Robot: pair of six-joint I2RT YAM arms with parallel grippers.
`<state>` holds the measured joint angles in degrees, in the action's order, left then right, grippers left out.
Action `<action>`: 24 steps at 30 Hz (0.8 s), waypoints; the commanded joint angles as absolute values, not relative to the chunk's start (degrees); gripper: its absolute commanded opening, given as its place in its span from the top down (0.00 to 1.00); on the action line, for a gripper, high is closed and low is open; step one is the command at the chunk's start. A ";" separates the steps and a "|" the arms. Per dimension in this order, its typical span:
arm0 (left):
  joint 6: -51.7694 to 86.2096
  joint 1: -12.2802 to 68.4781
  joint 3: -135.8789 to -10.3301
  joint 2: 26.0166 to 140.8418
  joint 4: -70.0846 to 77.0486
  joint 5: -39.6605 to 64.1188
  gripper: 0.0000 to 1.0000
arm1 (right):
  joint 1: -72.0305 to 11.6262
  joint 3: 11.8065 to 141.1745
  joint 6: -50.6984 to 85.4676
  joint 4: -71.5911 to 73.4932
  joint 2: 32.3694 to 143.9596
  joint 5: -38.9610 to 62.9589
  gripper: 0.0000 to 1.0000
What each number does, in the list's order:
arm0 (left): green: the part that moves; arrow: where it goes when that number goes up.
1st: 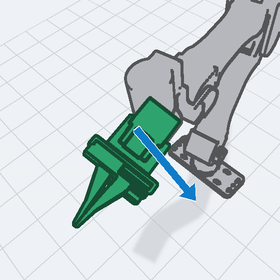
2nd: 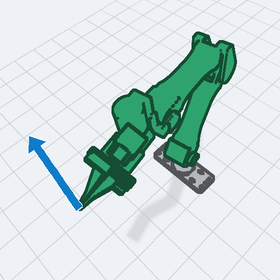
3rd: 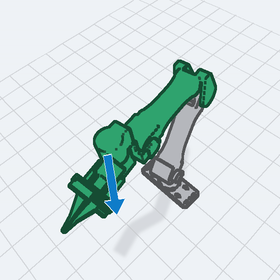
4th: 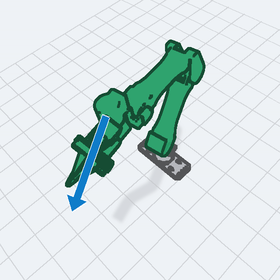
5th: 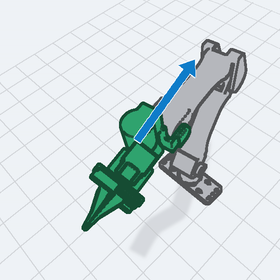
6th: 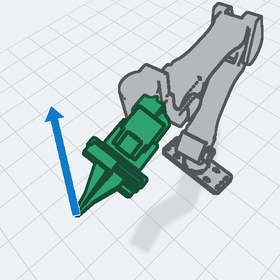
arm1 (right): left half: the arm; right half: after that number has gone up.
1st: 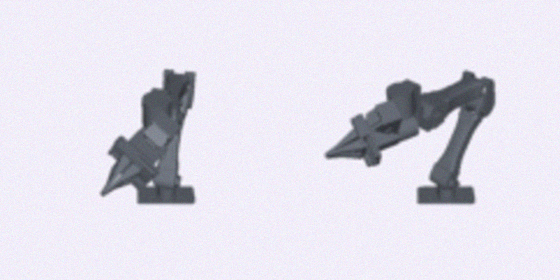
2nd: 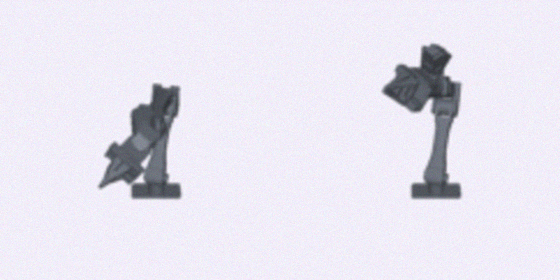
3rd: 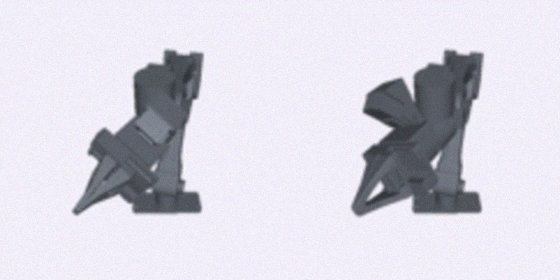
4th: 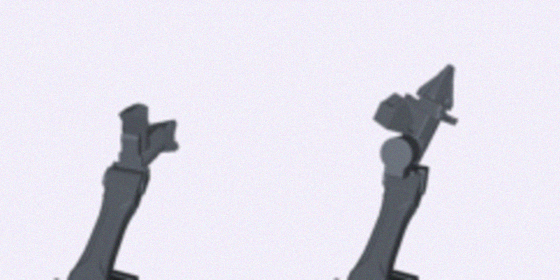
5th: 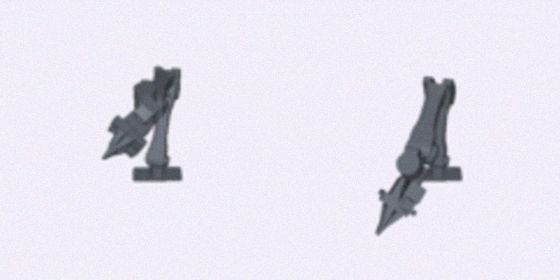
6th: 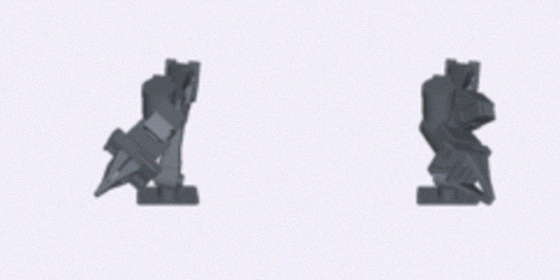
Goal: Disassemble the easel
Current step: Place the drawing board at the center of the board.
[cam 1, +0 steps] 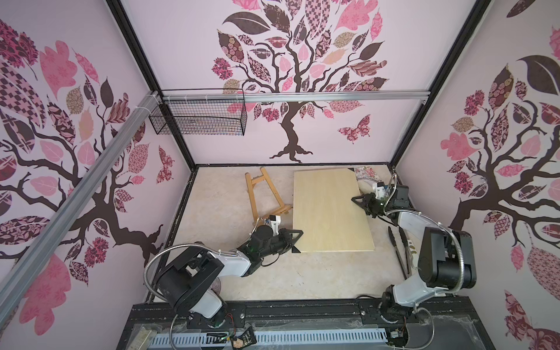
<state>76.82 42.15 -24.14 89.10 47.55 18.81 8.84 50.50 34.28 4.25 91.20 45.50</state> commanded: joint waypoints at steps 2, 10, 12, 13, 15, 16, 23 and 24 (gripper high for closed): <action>65.48 46.31 -26.24 95.65 41.65 21.43 1.00 | 4.24 54.28 29.27 0.99 90.86 54.66 0.96; 72.18 46.76 -22.90 108.19 61.82 22.13 1.00 | 4.23 53.87 24.73 -2.88 90.63 52.91 0.97; 73.91 46.80 -22.20 111.51 66.35 22.38 0.99 | 4.17 53.63 24.23 -3.11 90.53 52.64 0.97; 74.02 46.91 -22.32 112.44 66.54 22.63 0.97 | 4.14 53.54 23.96 -3.25 90.53 52.56 0.97; 73.54 47.38 -22.17 113.26 66.30 22.05 0.91 | 3.93 53.38 23.41 -3.71 90.62 52.32 0.98; 73.64 47.46 -22.06 113.38 66.23 21.72 0.88 | 3.79 53.40 22.98 -4.09 90.70 52.21 0.98; 73.23 47.46 -20.67 113.52 64.76 19.90 0.72 | 2.60 53.79 20.86 -5.95 91.16 50.81 0.99; 73.38 47.46 -20.30 113.71 64.87 19.71 0.71 | 2.38 53.96 20.54 -6.27 91.30 50.65 0.99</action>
